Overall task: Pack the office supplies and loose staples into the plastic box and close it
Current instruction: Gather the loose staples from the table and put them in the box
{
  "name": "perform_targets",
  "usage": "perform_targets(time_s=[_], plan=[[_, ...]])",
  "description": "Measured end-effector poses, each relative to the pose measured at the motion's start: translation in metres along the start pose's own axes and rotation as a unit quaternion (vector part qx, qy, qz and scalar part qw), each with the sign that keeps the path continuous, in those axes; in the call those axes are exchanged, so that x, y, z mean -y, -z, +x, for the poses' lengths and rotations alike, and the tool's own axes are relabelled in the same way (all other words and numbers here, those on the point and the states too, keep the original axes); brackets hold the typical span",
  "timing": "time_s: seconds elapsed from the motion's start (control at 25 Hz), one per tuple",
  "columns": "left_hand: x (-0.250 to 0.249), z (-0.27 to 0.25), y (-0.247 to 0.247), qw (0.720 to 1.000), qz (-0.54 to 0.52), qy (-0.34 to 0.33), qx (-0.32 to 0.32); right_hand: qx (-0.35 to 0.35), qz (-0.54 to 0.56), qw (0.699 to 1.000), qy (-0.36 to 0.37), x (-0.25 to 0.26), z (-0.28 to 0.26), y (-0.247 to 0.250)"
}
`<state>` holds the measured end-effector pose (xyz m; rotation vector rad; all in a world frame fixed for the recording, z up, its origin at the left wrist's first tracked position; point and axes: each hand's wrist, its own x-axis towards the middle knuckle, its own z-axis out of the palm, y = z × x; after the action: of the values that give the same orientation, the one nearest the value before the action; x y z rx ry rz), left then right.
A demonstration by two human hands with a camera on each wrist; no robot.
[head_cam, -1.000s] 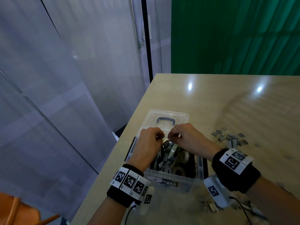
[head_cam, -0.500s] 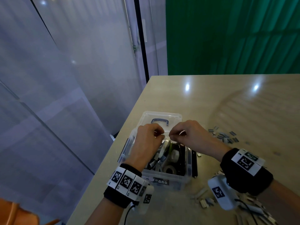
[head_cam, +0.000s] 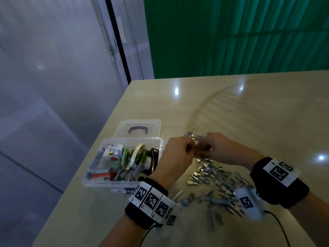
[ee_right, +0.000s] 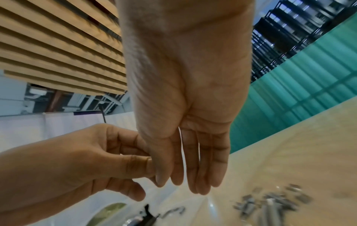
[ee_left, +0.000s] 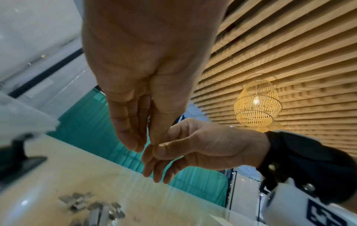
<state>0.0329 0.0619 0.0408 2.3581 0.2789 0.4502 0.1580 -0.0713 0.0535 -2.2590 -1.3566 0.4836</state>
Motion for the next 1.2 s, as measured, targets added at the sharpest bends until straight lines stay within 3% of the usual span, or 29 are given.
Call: perform_targets(time_s=[0.24,0.4,0.6,0.88,1.2], plan=[[0.000,-0.007,-0.081,0.979,0.091,0.046,0.175,0.104,-0.056,0.984,-0.133,-0.074,-0.052,-0.009],[0.015,-0.016,-0.103,0.960,0.130,0.112,0.223,0.132,-0.078,0.969,-0.194,-0.099,-0.068,-0.020],[0.023,-0.018,-0.121,0.955,0.160,0.140,0.209,0.131,-0.087,0.963,-0.219,-0.106,-0.073,-0.041],[0.027,-0.012,-0.141,0.944,0.248,0.142,0.167,0.102,-0.112,0.971,-0.184,-0.093,-0.059,-0.063],[0.026,-0.004,-0.139,0.940,0.248,0.183,0.145,0.078,-0.117,0.980,-0.139,-0.095,-0.058,-0.062]])
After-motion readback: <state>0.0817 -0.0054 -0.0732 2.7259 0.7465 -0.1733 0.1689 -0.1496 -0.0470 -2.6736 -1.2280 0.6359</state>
